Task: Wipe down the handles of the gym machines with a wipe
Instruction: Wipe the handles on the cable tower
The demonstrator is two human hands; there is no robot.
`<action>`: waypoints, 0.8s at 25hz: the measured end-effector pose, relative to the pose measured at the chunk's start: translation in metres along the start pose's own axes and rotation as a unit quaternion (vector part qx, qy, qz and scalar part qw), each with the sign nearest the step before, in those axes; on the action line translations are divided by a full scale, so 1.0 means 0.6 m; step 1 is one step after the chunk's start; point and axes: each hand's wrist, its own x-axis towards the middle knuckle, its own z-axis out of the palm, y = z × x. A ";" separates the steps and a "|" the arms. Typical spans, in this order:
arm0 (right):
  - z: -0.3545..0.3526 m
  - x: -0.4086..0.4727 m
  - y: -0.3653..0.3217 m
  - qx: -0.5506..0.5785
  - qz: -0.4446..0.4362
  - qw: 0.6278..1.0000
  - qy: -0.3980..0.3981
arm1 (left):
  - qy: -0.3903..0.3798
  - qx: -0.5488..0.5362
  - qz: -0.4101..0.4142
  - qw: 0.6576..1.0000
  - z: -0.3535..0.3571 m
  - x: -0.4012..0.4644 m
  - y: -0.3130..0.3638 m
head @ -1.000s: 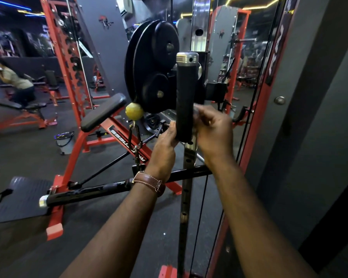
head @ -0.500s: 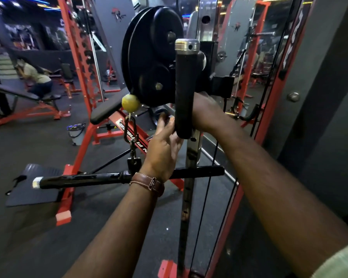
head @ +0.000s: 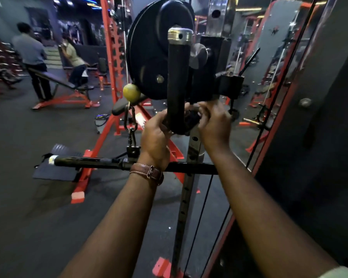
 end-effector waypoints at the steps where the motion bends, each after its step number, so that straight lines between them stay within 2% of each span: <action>1: 0.005 -0.019 -0.007 0.065 0.055 0.995 0.042 | 0.005 0.016 0.015 1.000 0.001 -0.006 0.003; 2: 0.010 -0.044 -0.017 0.143 0.141 0.977 0.074 | 0.009 0.026 0.031 0.999 0.000 -0.010 0.003; 3: 0.019 -0.071 -0.037 0.226 0.249 0.938 0.085 | 0.011 0.027 0.037 0.999 0.001 -0.015 0.006; 5: 0.029 -0.109 -0.058 0.408 0.436 0.799 0.070 | 0.016 0.019 0.023 0.999 0.003 -0.021 0.011; 8: 0.043 -0.078 -0.037 0.506 0.524 0.684 0.034 | 0.029 0.029 0.025 0.999 0.007 -0.028 0.012; 9: 0.051 -0.062 -0.030 0.549 0.575 0.605 0.039 | 0.035 0.041 0.035 0.998 0.008 -0.032 0.009; 10: 0.054 -0.052 -0.027 0.577 0.608 0.544 0.030 | 0.044 0.052 0.049 0.996 0.006 -0.034 0.006; 11: 0.057 -0.062 -0.035 0.603 0.613 0.511 0.004 | 0.049 0.062 0.061 0.995 0.003 -0.036 0.004; 13: 0.043 -0.097 -0.058 0.641 0.595 0.479 -0.074 | 0.059 0.084 0.070 0.992 -0.003 -0.036 -0.001; 14: 0.036 -0.114 -0.070 0.644 0.590 0.475 -0.107 | 0.064 0.101 0.071 0.990 -0.005 -0.035 -0.003; 15: 0.034 -0.121 -0.068 0.664 0.586 0.448 -0.122 | 0.072 0.116 0.072 0.988 -0.007 -0.034 -0.004; 17: 0.022 -0.114 -0.060 0.668 0.587 0.442 -0.119 | 0.085 0.129 0.068 0.986 -0.010 -0.034 0.000; 19: 0.031 -0.086 -0.051 0.657 0.601 0.452 -0.054 | 0.070 0.134 0.063 0.986 -0.007 -0.039 0.008; 20: 0.030 -0.081 -0.053 0.652 0.620 0.435 -0.023 | 0.060 0.131 0.062 0.988 -0.006 -0.043 0.011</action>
